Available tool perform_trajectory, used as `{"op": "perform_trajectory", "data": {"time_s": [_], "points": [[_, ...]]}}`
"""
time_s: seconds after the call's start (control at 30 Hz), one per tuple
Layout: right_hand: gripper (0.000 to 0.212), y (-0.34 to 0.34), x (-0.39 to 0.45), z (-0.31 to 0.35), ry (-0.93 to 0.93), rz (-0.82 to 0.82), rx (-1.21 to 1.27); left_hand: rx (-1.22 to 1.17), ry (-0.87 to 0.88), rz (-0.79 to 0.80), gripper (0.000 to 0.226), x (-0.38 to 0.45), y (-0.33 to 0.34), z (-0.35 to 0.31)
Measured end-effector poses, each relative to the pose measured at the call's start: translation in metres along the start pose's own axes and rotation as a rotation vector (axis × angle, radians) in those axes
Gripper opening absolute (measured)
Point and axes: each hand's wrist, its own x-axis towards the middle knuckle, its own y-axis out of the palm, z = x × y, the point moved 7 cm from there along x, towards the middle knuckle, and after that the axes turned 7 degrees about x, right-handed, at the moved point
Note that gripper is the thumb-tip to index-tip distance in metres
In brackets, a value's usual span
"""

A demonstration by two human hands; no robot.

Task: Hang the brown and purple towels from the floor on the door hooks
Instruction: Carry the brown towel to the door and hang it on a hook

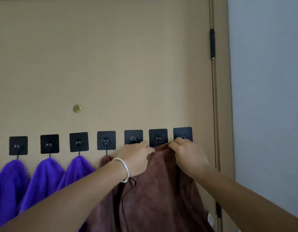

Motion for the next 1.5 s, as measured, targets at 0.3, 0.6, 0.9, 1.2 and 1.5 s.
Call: {"op": "perform_trajectory", "data": {"time_s": [0.3, 0.6, 0.9, 1.2, 1.5], "points": [[0.019, 0.018, -0.037, 0.015, 0.195, -0.079, -0.017, 0.405, 0.031, -0.192, 0.032, -0.012, 0.005, -0.040], [0.034, 0.052, -0.065, 0.021, 0.294, 0.028, 0.253, -0.257, -0.182, 0.162, 0.040, -0.032, 0.049, -0.051], [0.034, 0.068, -0.074, 0.029, 0.275, 0.098, 0.595, -0.490, -0.168, 0.235, 0.045, -0.044, 0.046, -0.030], [0.034, 0.004, -0.085, 0.027, 0.345, -0.129, 0.250, 0.007, -0.050, -0.298, 0.051, -0.041, -0.006, -0.026], [0.056, -0.057, -0.104, 0.040, 0.529, -0.100, -0.188, -0.051, 0.102, -0.346, 0.081, -0.028, -0.001, -0.038]]}}
